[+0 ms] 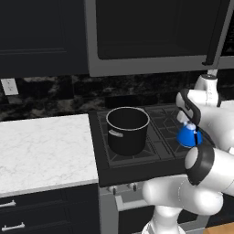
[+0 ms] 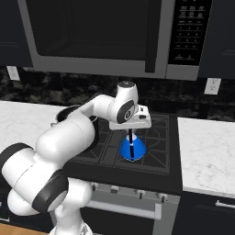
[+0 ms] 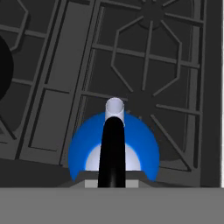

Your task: Pick the kettle from the counter and place it on a stove burner. Then turn the burner on.

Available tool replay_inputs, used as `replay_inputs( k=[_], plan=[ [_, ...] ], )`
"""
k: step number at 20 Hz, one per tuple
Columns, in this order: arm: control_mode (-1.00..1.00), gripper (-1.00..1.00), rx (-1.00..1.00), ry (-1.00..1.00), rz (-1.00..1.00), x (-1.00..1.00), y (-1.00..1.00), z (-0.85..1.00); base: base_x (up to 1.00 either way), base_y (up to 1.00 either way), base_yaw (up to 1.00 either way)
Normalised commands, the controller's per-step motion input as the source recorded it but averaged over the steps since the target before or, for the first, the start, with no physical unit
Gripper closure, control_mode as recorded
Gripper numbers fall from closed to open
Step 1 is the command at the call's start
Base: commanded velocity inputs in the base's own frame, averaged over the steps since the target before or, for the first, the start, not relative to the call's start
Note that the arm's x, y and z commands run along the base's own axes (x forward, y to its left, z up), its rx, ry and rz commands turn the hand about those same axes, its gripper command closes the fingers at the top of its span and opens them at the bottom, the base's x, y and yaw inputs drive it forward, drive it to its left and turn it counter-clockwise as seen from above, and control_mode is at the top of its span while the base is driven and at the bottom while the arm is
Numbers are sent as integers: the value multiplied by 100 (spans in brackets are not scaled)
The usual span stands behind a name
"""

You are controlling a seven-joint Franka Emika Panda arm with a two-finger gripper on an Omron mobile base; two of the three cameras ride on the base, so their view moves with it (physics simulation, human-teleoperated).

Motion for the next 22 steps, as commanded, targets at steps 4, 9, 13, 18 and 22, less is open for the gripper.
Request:
replay_inputs(
  k=[4,9,13,18,22],
  plan=[
    [-100,100,0,-5,0,0,0,-1,0,0,0],
    [-100,100,0,-6,0,4,0,0,0,0,0],
    [-100,100,0,-6,0,15,-9,0,0,0,0],
    [-100,100,0,-1,0,28,-12,0,0,0,0],
    [-100,100,0,0,0,29,-16,0,0,0,0]
  ],
)
